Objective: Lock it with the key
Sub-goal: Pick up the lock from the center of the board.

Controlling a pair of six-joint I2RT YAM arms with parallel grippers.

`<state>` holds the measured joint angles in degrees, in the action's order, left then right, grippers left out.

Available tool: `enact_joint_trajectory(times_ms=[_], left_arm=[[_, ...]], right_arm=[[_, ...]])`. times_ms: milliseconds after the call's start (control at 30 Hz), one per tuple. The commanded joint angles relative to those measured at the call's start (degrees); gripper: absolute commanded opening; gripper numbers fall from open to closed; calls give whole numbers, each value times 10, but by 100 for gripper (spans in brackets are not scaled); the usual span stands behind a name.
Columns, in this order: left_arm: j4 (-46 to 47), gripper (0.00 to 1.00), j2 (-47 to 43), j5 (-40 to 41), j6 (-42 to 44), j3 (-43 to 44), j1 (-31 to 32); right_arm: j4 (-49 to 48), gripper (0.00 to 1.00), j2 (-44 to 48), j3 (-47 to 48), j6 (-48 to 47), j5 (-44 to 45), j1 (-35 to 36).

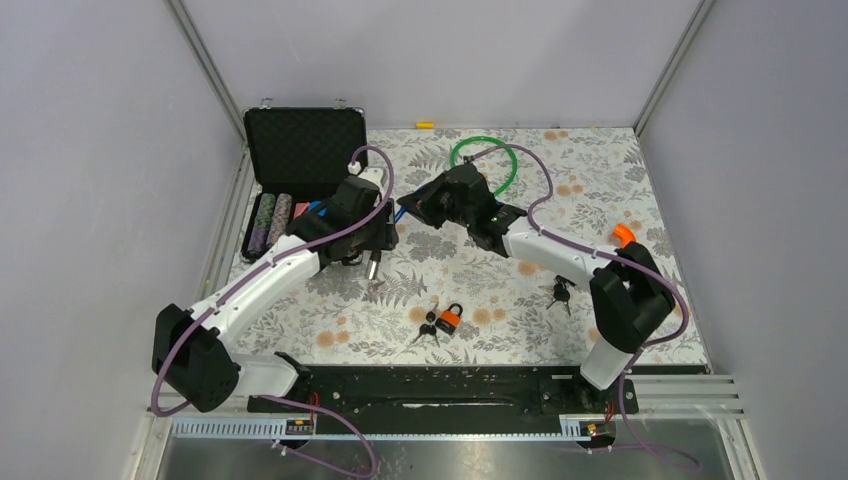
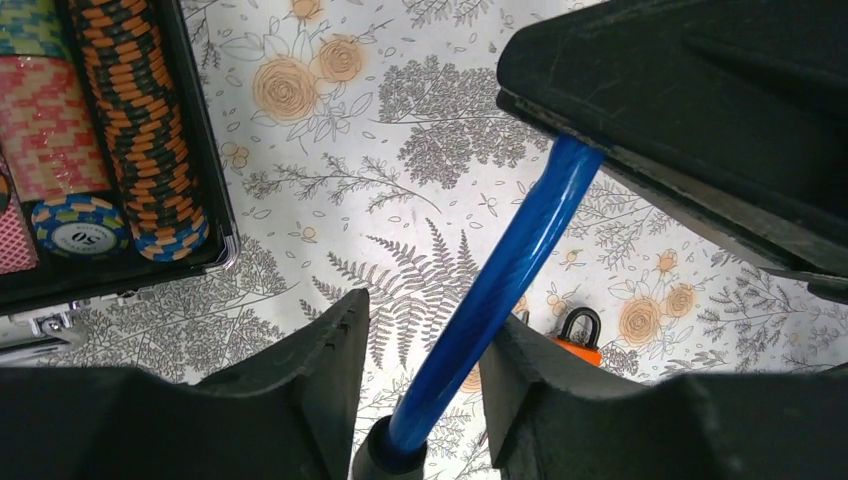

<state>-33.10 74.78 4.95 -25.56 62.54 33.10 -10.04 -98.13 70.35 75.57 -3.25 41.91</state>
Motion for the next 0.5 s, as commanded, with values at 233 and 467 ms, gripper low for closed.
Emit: enact_joint_trajectory(times_ms=[233, 467], left_arm=[[77, 36, -27, 23, 58, 3, 35], [76, 57, -17, 64, 88, 21, 63]], right_arm=[[37, 0, 101, -34, -49, 142, 4], [80, 0, 114, -18, -85, 160, 4]])
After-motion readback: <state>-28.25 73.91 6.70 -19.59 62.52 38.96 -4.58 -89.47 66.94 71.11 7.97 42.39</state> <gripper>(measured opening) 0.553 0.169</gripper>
